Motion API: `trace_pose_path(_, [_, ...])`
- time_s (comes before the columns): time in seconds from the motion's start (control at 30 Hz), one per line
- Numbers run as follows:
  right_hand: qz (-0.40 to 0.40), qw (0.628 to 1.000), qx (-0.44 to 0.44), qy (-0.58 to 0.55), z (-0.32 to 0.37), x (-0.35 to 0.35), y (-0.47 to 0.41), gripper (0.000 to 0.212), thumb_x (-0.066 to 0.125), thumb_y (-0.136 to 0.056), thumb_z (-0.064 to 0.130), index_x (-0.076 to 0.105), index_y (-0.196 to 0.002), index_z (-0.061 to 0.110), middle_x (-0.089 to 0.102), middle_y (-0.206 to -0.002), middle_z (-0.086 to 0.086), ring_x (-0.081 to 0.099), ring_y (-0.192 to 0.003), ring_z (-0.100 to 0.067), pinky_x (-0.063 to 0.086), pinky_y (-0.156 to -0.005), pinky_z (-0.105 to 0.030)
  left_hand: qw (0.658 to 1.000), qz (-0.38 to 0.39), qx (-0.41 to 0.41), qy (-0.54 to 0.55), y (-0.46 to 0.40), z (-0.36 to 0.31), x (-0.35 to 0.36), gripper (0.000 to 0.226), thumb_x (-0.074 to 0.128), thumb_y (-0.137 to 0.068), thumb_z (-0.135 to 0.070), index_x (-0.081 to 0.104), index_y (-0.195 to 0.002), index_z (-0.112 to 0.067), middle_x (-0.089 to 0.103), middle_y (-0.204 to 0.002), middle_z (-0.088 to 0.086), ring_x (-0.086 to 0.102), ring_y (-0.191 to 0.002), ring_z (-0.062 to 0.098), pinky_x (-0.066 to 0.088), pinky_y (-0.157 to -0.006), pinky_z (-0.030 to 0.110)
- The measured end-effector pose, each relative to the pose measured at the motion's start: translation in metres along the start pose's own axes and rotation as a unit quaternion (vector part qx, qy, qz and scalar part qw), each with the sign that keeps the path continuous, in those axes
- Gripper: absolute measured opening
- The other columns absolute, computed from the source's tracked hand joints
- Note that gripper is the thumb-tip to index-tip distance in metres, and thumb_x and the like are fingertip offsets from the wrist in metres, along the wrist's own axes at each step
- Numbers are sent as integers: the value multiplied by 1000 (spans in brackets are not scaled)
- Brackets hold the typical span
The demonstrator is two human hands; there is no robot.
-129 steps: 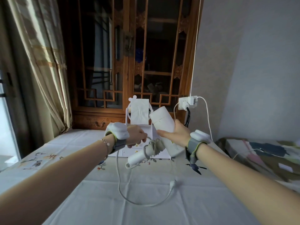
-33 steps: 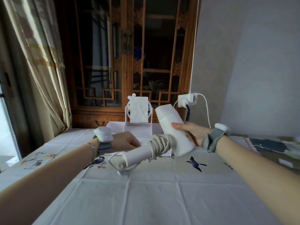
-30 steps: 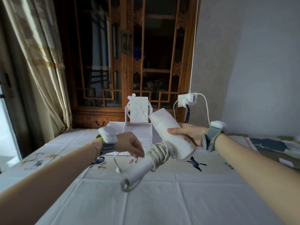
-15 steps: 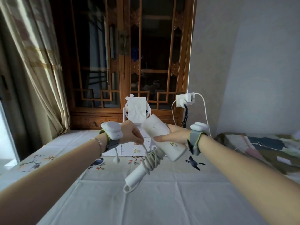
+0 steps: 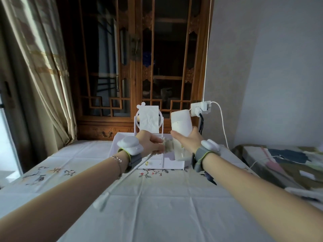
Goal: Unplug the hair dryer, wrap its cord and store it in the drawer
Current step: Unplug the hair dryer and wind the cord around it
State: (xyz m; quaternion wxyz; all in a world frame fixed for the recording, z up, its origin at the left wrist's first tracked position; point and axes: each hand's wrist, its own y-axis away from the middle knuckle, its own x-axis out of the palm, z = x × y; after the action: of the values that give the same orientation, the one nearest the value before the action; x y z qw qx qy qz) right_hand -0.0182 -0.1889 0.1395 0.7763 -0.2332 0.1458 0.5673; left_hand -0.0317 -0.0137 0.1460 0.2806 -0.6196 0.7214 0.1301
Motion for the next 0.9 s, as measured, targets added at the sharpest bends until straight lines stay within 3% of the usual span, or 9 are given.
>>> trace_pose_path(0.23, [-36,987,37,-150,-5,-6,-3,72,72,-75,49,43,-128,9,59,-107,-4,59,-92,-24,49,-80,-35,984,-23,-39,175,5,10,14,22,64,-85,-3,67,-103,10,67,-60,3,61,-44,6,59,-55,22])
trace_pose_path(0.43, [-38,960,70,-268,-13,-8,-2,66,77,-72,46,49,-121,12,65,-110,-9,65,-100,-30,54,-90,-51,963,-9,-67,260,5,23,25,20,71,-79,-2,69,-95,9,71,-59,3,66,-50,6,57,-56,17])
trace_pose_path(0.6, [8,955,73,-286,-19,-16,-6,37,74,-72,51,56,-94,27,69,-101,-7,68,-96,-31,54,-88,-53,976,15,-56,210,4,44,21,4,71,-79,-6,75,-80,-7,75,-68,0,70,-61,7,59,-73,19])
trace_pose_path(0.7, [41,940,101,-324,-20,-24,-7,49,73,-72,53,58,-107,23,69,-109,-9,67,-100,-31,53,-91,-52,983,27,-37,180,5,57,14,6,72,-78,-3,76,-79,-7,76,-75,5,71,-67,11,58,-76,19])
trace_pose_path(0.8, [93,928,108,-345,-20,-29,-4,47,70,-76,51,59,-111,22,68,-112,-11,65,-105,-32,51,-93,-52,992,35,-22,121,7,60,5,9,74,-77,-10,78,-85,-11,77,-86,7,70,-76,9,53,-74,9])
trace_pose_path(0.9, [150,925,96,-334,-25,-31,-3,59,70,-77,50,56,-125,19,68,-116,-12,65,-105,-31,52,-92,-50,995,74,-26,58,5,57,2,17,76,-75,-18,78,-91,-13,76,-90,0,67,-91,10,47,-83,10])
